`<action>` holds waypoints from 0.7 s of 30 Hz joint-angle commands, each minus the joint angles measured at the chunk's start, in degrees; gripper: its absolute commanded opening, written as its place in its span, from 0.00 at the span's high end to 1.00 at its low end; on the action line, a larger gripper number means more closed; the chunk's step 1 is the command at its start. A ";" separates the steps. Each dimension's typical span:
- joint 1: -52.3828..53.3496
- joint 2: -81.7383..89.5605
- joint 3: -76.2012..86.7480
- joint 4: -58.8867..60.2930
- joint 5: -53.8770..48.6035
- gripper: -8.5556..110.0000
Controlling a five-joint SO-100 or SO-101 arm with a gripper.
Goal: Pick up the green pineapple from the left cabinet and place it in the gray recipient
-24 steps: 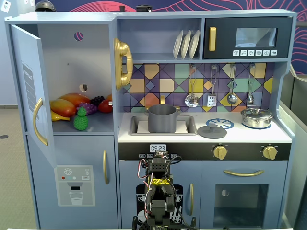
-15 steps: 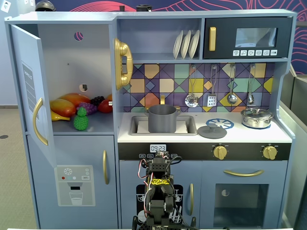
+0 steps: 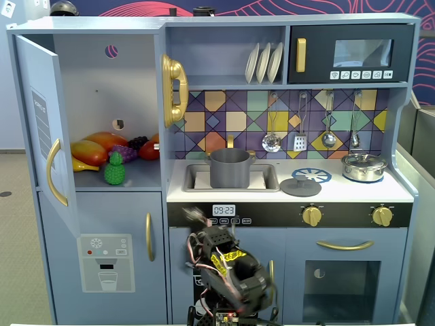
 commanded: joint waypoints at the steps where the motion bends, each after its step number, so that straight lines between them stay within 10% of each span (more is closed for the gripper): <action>1: -11.69 -11.60 -11.16 -42.80 0.00 0.85; 21: -8.61 -37.00 -34.37 -56.34 1.41 0.62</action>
